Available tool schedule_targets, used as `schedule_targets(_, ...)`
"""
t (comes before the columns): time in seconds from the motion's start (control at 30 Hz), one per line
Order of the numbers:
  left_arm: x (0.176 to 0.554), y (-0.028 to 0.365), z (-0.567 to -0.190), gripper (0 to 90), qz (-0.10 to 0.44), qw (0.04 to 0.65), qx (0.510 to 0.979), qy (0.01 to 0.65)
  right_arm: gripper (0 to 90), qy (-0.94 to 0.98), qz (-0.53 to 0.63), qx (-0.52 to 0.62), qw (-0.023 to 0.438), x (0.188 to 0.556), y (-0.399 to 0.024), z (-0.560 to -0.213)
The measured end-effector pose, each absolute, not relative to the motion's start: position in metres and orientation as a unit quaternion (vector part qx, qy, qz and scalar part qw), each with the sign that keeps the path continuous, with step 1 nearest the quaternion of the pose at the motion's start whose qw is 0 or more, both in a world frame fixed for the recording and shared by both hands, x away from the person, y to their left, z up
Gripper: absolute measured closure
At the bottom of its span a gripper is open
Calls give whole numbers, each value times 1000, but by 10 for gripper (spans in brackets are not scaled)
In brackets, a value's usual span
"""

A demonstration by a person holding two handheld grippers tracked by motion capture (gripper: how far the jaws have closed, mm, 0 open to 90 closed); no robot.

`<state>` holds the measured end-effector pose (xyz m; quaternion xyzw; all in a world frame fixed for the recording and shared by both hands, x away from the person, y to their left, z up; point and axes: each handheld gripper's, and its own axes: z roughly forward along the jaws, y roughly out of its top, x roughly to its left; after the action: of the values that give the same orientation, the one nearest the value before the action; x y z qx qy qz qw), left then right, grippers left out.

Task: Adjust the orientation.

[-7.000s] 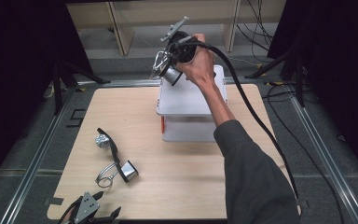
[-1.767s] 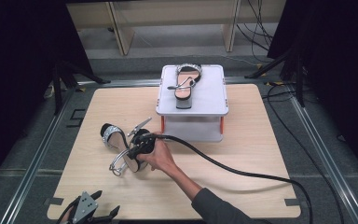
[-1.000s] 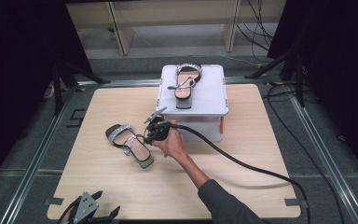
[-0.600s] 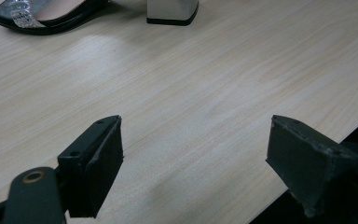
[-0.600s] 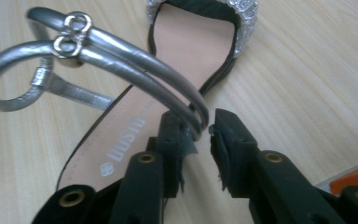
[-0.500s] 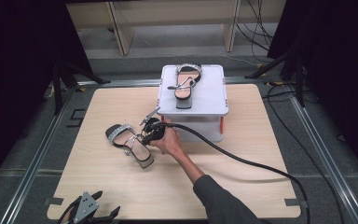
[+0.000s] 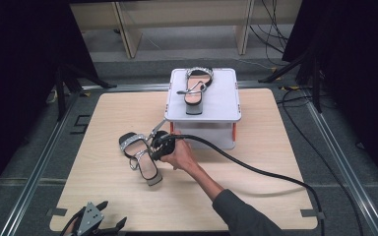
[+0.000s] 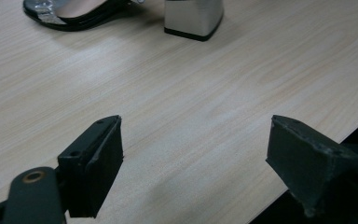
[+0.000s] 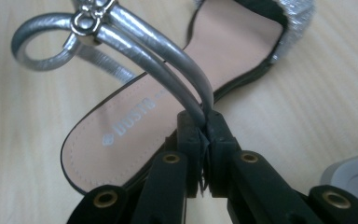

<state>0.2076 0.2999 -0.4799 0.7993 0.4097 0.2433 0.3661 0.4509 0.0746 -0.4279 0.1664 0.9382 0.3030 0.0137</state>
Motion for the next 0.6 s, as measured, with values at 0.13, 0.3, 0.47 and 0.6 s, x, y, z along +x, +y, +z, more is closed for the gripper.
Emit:
schedule_targets(0.13, 208, 300, -480, 179, 244, 367, 799, 410, 869, 944, 290, 155, -8, 432, 65, -426)
schedule_targets(0.3, 207, 297, -481, 178, 239, 380, 790, 418, 866, 943, 294, 157, -13, 427, 49, -430)
schedule_targets(0.47, 208, 299, -480, 178, 241, 368, 796, 415, 818, 942, 286, 173, -28, 429, 46, -431)
schedule_targets(0.6, 208, 299, -480, 178, 241, 368, 796, 415, 724, 940, 285, 186, -30, 431, 47, -431)
